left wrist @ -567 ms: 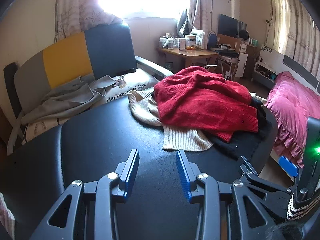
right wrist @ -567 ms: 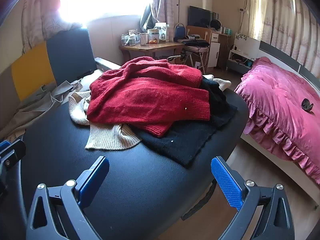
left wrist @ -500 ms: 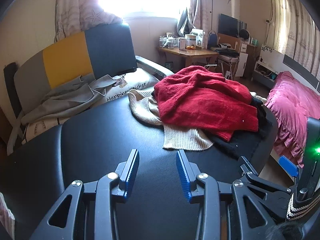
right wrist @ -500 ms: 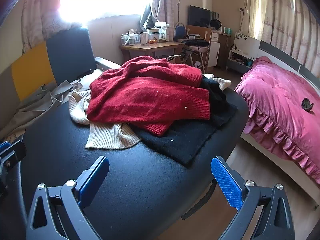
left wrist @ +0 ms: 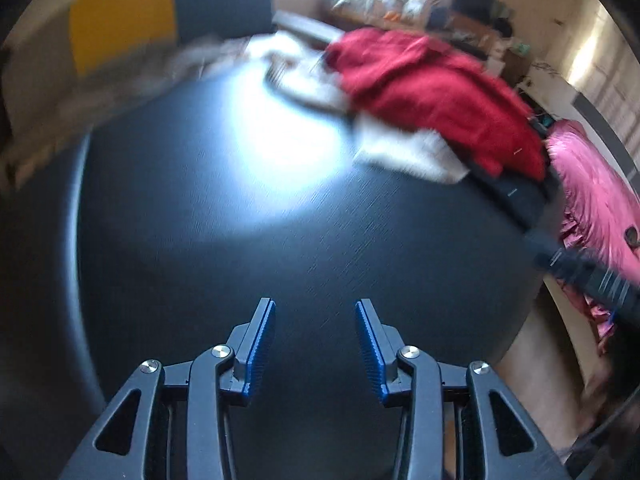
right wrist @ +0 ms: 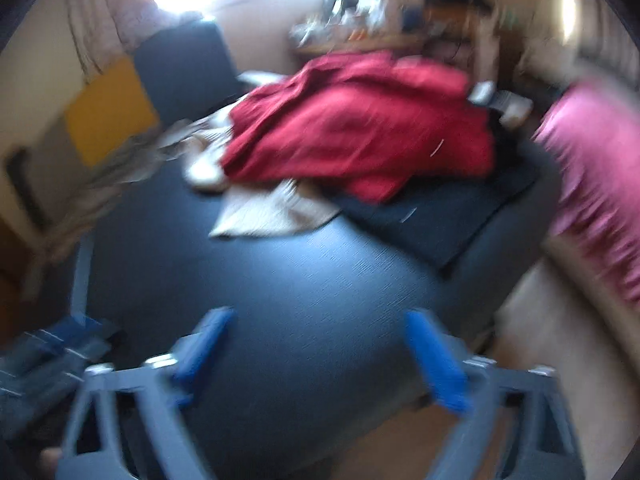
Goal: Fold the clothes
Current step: 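Move both grippers toward the red sweater on the clothes pile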
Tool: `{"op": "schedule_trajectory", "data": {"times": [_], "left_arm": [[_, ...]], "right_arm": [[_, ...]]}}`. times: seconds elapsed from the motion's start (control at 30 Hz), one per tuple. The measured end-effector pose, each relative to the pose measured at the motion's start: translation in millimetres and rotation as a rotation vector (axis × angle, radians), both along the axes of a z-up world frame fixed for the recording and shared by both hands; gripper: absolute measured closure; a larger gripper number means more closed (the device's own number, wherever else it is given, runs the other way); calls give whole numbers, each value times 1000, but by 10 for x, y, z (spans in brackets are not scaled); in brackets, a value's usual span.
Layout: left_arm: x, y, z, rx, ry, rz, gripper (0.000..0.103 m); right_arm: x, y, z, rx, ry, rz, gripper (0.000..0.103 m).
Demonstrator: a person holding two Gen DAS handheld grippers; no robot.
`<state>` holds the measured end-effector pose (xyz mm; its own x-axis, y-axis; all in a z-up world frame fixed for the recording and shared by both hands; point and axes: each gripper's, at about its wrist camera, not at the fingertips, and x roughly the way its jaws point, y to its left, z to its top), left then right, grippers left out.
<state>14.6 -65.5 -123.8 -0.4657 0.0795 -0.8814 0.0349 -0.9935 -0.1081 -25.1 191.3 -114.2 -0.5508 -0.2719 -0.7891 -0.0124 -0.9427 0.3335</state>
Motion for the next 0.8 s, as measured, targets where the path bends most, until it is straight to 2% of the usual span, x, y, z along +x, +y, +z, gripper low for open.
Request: {"op": "schedule_trajectory", "data": {"times": [0.03, 0.07, 0.17, 0.23, 0.27, 0.3, 0.33, 0.4, 0.47, 0.53, 0.63, 0.7, 0.8], "left_arm": [[20, -97, -135, 24, -38, 5, 61], [78, -167, -174, 37, -28, 4, 62], [214, -287, -186, 46, 4, 11, 59], [242, -326, -171, 53, 6, 12, 58], [234, -361, -169, 73, 7, 9, 57], [248, -383, -169, 101, 12, 0, 53], [258, -386, -172, 119, 19, -12, 46], [284, -365, -184, 141, 35, -44, 36], [247, -295, -193, 102, 40, -73, 31], [174, -195, -221, 61, 44, -98, 25], [119, -83, -256, 17, 48, -130, 17], [102, -75, -270, 25, 52, -142, 12], [89, -91, -283, 45, 59, -152, 10]], "right_arm": [[-59, 55, -15, -22, 5, 4, 76], [-121, 110, -25, -40, 14, 7, 76], [-331, 92, 184, 23, 119, 45, 74], [-600, 65, 329, 88, 170, 60, 57], [-747, 60, 389, 114, 190, 72, 44], [-894, 56, 446, 139, 210, 84, 38], [-1063, 34, 464, 168, 210, 99, 37], [-1404, -15, 490, 226, 205, 129, 28], [-1746, -64, 516, 283, 200, 160, 25], [-2052, -66, 541, 241, 173, 164, 25], [-2395, -46, 562, 72, 169, 135, 25], [-2648, -80, 493, -6, 155, 108, 25], [-2955, -194, 311, -34, 107, 59, 27]]}}
